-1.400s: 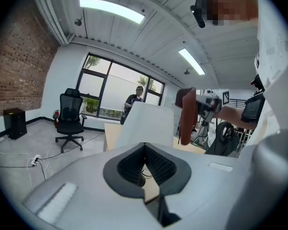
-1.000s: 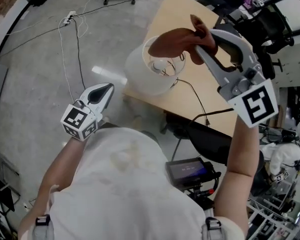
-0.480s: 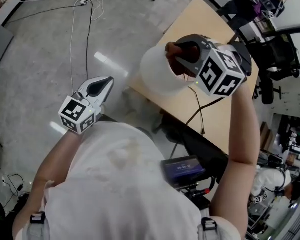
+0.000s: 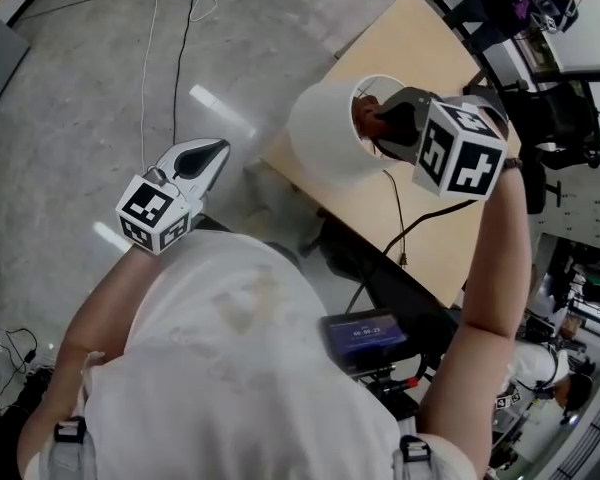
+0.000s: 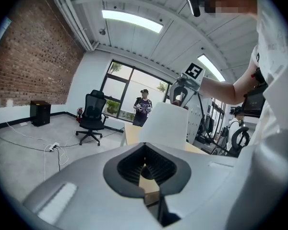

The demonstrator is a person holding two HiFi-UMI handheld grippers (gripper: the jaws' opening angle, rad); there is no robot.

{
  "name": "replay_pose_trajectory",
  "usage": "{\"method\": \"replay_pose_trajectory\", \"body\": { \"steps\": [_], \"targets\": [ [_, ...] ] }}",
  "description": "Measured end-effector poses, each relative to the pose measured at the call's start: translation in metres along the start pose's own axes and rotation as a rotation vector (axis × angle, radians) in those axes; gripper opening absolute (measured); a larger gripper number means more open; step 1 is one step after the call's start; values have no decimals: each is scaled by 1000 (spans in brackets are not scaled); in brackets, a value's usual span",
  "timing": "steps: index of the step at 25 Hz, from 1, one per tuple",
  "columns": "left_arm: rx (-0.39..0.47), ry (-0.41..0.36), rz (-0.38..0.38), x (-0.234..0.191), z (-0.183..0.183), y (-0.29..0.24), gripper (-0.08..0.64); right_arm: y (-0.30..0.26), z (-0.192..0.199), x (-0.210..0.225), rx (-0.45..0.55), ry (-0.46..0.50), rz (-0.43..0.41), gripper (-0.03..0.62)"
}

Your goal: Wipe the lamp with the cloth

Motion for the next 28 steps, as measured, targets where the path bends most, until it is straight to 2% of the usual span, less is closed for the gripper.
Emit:
{"method": "replay_pose_trajectory", "body": {
  "steps": [3,5,8,10,12,14,16,19,21,23,25,28],
  "targets": [
    [-1,-3,1,-2,0,-1,2,-3,-13,7,141,-71,-51,110],
    [0,-2,0,-3,1,-2,2,-9,-16,15,159,-89,-27,112],
    [-4,1,1,-2,1,-1,2,-14,-9,27,91,-81,67,112],
    [-8,-2,3,-1,1,0,2,-13,2,35,-4,-52,130,112],
    [-16,-8,5,0,2,0,2,-11,13,37,-103,-20,157,112],
    [-21,-12,11,1,4,-1,2,-9,20,31,-174,3,123,112],
    [-22,-14,19,4,5,-3,2,-7,19,16,-181,14,38,112],
    [-20,-18,24,6,4,-4,2,-1,-2,0,-47,-5,-80,112],
    [-22,-17,20,5,3,-3,2,0,-16,0,50,-27,-109,112],
    [-24,-14,16,4,3,-2,2,-3,-20,11,89,-56,-75,112],
    [-25,-13,12,3,3,-1,2,-5,-17,29,87,-105,14,112],
    [-29,-13,13,1,3,-1,2,-1,0,55,18,-185,150,112]
  ]
}}
Point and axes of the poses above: the fingertips, and each gripper's own axes: y backward along the fingers, x to its right, z out of its underside, the point moved 3 cm from there along y, backward along the fingers, and after that the axes turned 4 degrees about z, right-handed, at the moved point
